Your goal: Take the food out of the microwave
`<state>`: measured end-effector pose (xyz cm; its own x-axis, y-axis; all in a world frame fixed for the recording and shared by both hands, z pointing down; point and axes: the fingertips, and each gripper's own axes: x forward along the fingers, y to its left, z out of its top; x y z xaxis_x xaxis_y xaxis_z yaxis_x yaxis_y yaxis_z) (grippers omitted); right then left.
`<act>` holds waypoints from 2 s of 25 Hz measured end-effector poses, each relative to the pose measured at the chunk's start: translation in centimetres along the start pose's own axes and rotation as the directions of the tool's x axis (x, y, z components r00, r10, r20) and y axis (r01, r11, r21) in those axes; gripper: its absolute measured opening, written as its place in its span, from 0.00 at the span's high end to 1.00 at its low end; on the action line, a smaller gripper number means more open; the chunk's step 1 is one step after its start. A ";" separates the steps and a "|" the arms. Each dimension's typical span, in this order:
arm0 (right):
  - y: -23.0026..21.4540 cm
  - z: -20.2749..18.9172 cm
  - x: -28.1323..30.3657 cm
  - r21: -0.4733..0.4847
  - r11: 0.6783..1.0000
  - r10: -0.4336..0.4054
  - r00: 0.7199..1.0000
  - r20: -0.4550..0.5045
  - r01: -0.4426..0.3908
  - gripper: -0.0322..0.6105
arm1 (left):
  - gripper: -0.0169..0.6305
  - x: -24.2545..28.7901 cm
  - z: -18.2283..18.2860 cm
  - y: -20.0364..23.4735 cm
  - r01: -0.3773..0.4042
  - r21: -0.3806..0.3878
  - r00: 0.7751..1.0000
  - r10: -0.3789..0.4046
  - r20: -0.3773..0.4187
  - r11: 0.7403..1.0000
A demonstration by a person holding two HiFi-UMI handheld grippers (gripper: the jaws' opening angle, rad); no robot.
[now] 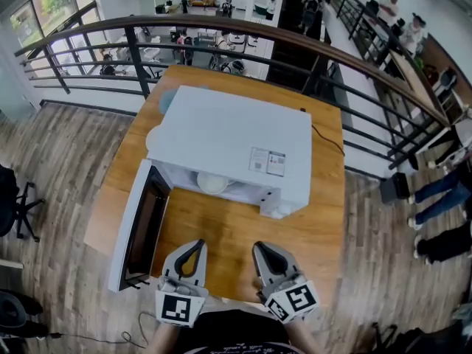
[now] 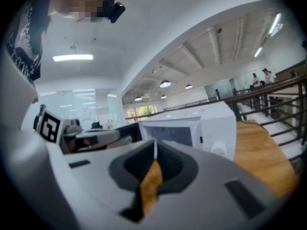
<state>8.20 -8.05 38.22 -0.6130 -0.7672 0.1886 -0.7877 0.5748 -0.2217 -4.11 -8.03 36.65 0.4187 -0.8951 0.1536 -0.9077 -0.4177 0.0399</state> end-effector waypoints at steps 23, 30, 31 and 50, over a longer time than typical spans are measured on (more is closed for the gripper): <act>2.5 1.3 4.3 -0.024 0.998 -0.062 0.998 0.012 0.063 0.89 | 0.92 4.4 0.5 5.3 0.104 0.032 0.994 -0.105 0.022 0.994; 2.2 1.6 5.4 -0.126 0.989 -0.076 0.997 0.010 0.076 0.89 | 0.92 5.0 -0.3 6.3 0.127 0.031 0.992 -0.127 0.004 0.991; 2.1 1.4 5.7 -0.163 0.984 -0.075 0.997 -0.010 0.072 0.89 | 0.92 5.3 -0.6 6.4 0.135 0.044 0.991 -0.134 -0.009 0.990; -3.2 -3.6 13.9 -0.344 0.938 -0.115 0.967 -0.226 0.031 0.60 | 0.59 12.0 -8.4 8.4 0.370 0.329 0.904 -0.256 -0.342 0.869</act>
<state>1.97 -19.54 45.02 -0.5162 -0.7443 0.4237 -0.7796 0.6132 0.1274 -6.91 -20.95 47.17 0.6015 -0.6489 0.4659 -0.6242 -0.7458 -0.2329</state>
